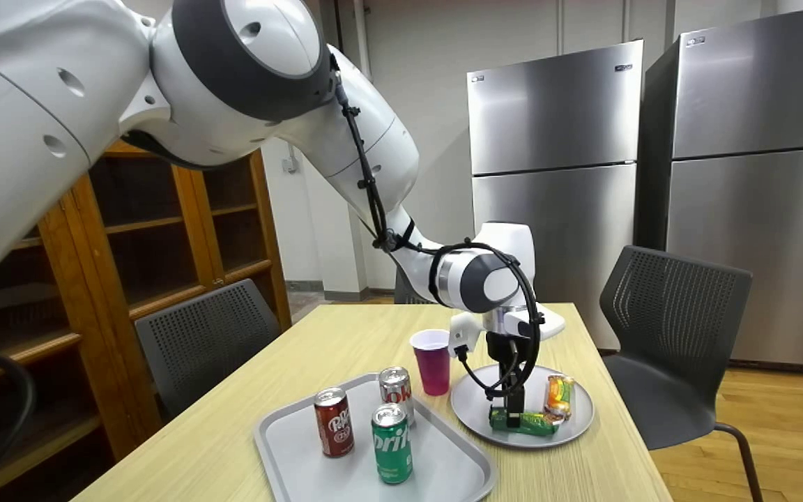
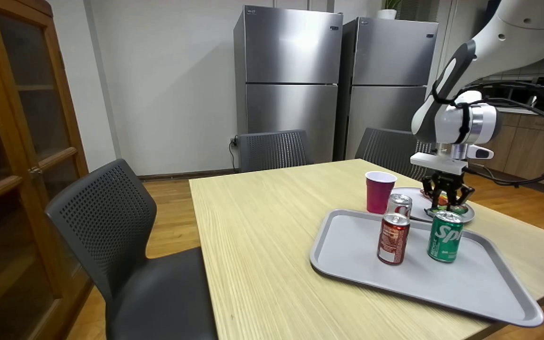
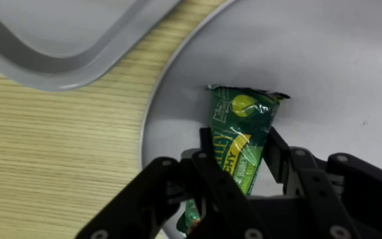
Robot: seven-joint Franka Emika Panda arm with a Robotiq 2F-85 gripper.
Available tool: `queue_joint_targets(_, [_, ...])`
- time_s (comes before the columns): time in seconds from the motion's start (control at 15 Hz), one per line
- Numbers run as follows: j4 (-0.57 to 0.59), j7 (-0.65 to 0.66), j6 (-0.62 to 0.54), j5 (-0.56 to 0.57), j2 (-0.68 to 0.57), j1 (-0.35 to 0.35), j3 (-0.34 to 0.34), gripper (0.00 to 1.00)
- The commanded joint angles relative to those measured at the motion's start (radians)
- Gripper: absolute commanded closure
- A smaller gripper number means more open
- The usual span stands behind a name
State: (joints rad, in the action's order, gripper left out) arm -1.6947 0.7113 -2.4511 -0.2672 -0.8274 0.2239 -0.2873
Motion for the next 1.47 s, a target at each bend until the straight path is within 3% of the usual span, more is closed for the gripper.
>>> queue_joint_targets(0.0, [0.016, 0.030, 0.064, 0.014, 0.014, -0.007, -0.015, 0.84])
queue_joint_targets(0.73, [-0.055, 0.012, 0.086, 0.063, 0.116, -0.018, -0.057, 0.84])
queue_joint_targets(1.4, [-0.195, -0.072, -0.044, 0.046, 0.210, 0.022, -0.058, 0.84])
